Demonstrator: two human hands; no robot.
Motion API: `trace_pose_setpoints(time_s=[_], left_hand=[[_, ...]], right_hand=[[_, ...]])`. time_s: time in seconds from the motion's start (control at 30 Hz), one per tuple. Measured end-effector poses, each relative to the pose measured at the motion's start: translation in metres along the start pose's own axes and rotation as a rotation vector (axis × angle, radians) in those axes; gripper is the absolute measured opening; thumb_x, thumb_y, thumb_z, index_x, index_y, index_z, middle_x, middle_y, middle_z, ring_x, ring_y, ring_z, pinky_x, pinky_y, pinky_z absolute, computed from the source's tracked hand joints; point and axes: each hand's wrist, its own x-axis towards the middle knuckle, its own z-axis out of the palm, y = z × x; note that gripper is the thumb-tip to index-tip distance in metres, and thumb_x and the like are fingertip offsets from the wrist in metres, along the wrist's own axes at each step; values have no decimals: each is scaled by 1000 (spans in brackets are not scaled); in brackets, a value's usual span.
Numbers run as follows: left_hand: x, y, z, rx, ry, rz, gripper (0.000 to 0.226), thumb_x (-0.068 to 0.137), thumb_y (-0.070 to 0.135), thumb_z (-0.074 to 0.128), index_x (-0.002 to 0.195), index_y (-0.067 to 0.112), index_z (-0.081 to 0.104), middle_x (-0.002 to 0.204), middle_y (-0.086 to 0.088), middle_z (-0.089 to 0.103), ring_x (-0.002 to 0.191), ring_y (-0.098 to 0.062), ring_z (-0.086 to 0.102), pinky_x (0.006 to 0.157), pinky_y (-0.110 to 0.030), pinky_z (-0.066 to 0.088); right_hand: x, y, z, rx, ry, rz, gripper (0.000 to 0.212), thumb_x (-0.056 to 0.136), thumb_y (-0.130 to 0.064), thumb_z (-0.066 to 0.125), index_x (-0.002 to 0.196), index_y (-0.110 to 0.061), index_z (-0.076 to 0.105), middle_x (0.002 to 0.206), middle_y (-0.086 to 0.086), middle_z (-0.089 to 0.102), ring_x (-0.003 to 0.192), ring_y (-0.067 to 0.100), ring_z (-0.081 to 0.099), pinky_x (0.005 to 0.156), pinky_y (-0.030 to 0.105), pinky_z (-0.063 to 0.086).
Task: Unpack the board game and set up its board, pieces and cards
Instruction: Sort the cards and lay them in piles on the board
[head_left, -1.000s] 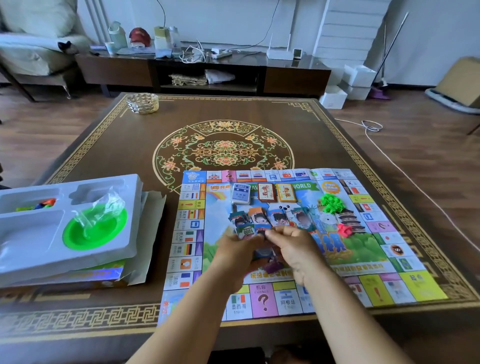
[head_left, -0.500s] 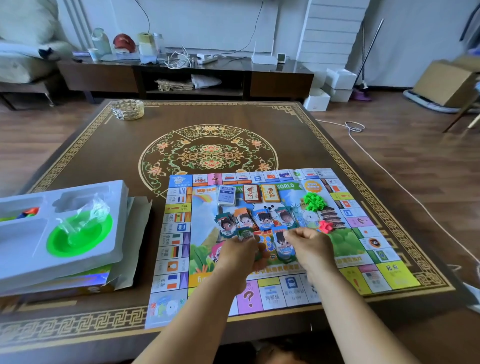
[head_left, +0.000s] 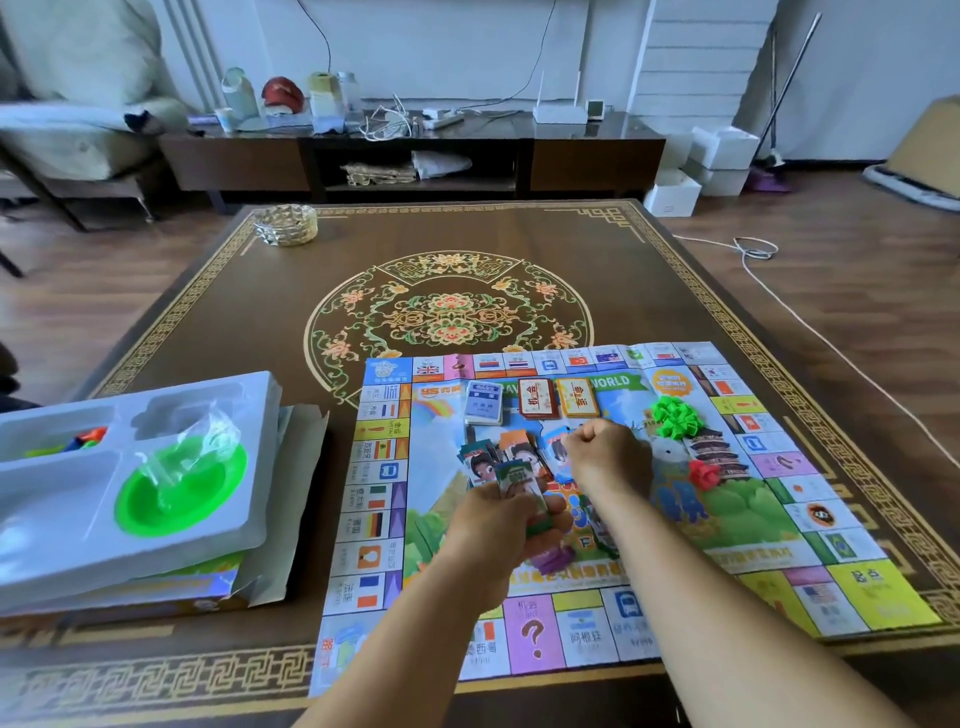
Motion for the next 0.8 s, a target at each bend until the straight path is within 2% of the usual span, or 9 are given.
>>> trace_pose_setpoints(time_s=[0.1,0.2,0.27,0.33,0.4,0.47,0.57,0.67,0.8], left_hand=[[1,0,-1,-5,-1,5,8,93,-2,50,93,-3,58,83,-15,66,72,-23,67,52,-21,55],[1,-2,-2,2,29,11,5,90,0,56,87,-3,60,78,-17,68,67,-21,68,51,-20,55],[1,-3,-2,-3,54,16,4,89,2,60,88,-2,60,69,-14,70,61,-19,69,51,-20,55],[0,-5,-1,-23,72,23,4,88,2,62,89,-1,59,62,-9,69,56,-17,68,51,-21,56],[-2,-7,1,-28,89,18,10,85,2,66,92,-3,60,66,-10,68,56,-17,68,54,-24,57],[-4,-10,2,-19,89,2,18,83,2,68,97,-5,61,78,-14,68,63,-21,68,61,-28,59],[-15,-13,2,-15,21,-9,5,87,2,63,88,-3,62,86,-17,69,76,-26,69,69,-31,60],[-20,-13,-2,-37,-17,-17,10,93,1,50,93,-6,58,97,-25,67,87,-30,69,72,-33,60],[-25,-12,-7,-35,40,4,8,93,3,54,88,-1,58,77,-12,67,59,-17,69,53,-25,57]], right_hand=[[-2,6,1,-164,55,-92,16,87,-35,61,88,-20,66,101,6,65,106,30,47,76,33,41],[-10,6,-7,-24,48,-119,16,86,-36,62,90,-20,64,97,4,65,101,27,53,76,33,43],[-25,2,-18,277,-95,-77,26,88,-37,60,88,-12,64,89,9,68,82,20,58,66,30,44],[-45,2,-29,495,-272,-18,35,89,-38,60,89,-3,65,84,16,66,74,17,55,61,25,40],[-61,10,-35,587,-405,7,25,87,-31,65,81,-7,67,77,7,65,73,15,56,64,23,41],[-72,17,-34,675,-469,50,17,86,-20,67,70,-14,65,70,2,66,66,14,58,63,25,47],[-78,23,-34,672,-396,124,18,84,-17,70,66,-17,65,68,2,67,68,18,60,71,31,50],[-81,25,-40,664,-324,124,14,83,-18,71,70,-18,65,73,0,67,71,15,59,64,22,46],[-91,24,-45,690,-325,82,15,82,-12,71,71,-18,64,67,-4,64,61,5,55,45,7,42]])
